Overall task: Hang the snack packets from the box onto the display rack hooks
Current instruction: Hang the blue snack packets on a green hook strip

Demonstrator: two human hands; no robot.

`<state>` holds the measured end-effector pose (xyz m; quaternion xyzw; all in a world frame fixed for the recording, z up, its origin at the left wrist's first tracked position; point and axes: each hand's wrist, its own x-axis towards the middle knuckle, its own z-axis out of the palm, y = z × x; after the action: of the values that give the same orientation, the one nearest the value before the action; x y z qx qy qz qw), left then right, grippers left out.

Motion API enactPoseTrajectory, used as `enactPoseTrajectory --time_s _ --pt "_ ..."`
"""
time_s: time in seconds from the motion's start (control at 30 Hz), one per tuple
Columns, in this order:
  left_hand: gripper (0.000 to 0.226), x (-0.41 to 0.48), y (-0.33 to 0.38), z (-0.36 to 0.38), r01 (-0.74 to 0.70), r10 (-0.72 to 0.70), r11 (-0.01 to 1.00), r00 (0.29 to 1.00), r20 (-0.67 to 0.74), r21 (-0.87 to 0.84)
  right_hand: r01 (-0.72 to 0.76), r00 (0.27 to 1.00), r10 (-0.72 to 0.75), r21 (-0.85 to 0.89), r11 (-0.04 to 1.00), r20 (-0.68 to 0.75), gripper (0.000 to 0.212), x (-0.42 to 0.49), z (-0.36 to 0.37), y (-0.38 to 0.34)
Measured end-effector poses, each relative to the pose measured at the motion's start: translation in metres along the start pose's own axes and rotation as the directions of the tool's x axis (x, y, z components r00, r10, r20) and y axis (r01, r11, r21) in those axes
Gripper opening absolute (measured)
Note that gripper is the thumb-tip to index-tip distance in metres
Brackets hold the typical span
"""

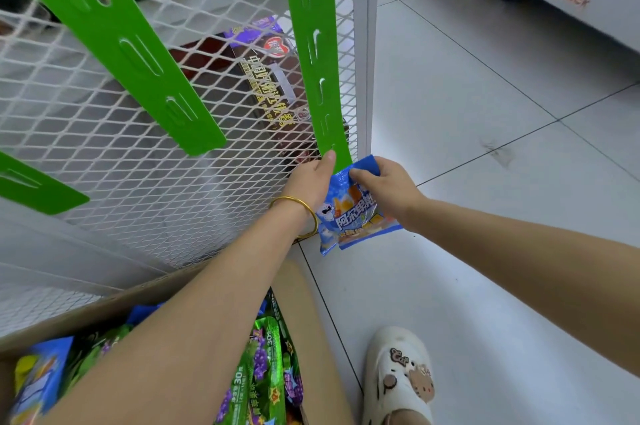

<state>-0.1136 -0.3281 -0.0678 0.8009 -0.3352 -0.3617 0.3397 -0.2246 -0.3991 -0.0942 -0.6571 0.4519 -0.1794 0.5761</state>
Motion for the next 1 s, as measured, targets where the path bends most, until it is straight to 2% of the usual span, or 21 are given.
enactPoseTrajectory --time_s 0.27,0.57,0.73,0.83,0.87,0.9,0.93,1.0 --pt "0.041 -0.002 -0.001 0.000 -0.020 0.020 0.999 1.000 -0.006 -0.043 0.043 0.997 -0.043 0.000 0.999 -0.062 0.010 0.001 0.001 -0.005" --pt "0.035 0.004 -0.012 0.002 -0.019 0.017 0.995 1.000 -0.013 -0.098 -0.152 0.987 0.150 0.037 0.988 0.058 0.013 0.000 0.007 0.020" --pt "0.035 0.005 -0.018 -0.001 -0.085 0.085 0.996 0.996 -0.005 -0.038 -0.173 0.983 0.180 -0.150 0.973 0.037 0.024 0.005 0.004 0.026" --pt "0.028 -0.006 -0.021 -0.007 -0.126 0.126 0.992 0.992 0.027 -0.007 -0.142 0.990 0.128 -0.371 0.918 -0.061 0.035 0.006 0.001 0.019" --pt "0.019 -0.010 -0.023 -0.011 -0.126 0.126 0.992 0.991 0.049 -0.006 -0.160 0.986 0.129 -0.404 0.901 -0.102 0.042 0.005 0.001 0.016" --pt "0.021 -0.016 -0.027 -0.018 -0.141 0.140 0.990 0.989 0.043 0.026 -0.184 0.981 0.143 -0.409 0.894 -0.127 0.046 0.002 0.001 0.013" --pt "0.029 -0.022 -0.031 -0.027 -0.164 0.163 0.983 0.986 0.023 0.085 -0.202 0.979 0.167 -0.398 0.895 -0.120 0.045 -0.003 0.003 0.009" --pt "0.032 -0.040 -0.039 -0.049 -0.207 0.215 0.965 0.976 -0.036 0.160 -0.187 0.980 0.201 -0.376 0.908 -0.002 0.034 -0.017 0.013 -0.002"
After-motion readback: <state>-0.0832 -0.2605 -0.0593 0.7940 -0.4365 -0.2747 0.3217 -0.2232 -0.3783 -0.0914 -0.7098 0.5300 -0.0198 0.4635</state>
